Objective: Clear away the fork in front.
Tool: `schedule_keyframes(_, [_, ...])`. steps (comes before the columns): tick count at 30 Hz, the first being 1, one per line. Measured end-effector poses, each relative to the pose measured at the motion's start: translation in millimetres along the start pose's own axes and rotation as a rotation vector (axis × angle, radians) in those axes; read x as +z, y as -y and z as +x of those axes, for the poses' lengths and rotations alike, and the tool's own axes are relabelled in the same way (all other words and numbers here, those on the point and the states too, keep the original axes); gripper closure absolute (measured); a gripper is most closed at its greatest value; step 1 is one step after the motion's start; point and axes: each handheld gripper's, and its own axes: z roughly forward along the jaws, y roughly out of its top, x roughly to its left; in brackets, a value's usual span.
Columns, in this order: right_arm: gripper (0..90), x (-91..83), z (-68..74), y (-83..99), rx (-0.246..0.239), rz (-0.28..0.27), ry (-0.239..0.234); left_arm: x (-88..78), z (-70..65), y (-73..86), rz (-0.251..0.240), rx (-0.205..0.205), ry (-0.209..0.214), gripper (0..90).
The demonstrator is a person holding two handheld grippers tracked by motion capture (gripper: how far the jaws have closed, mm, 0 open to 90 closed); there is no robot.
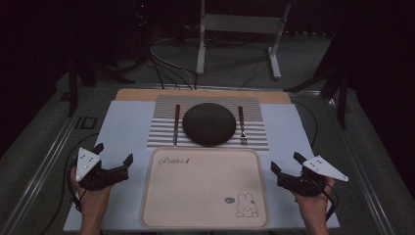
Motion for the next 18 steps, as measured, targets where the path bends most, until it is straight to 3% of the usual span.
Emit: schedule_keyframes(18, [10.7, 13.5, -0.4, -15.4, -0.002, 0.039, 0.010, 0.8, -0.7, 0.5, 0.006, 0.006, -0.005, 0.0])
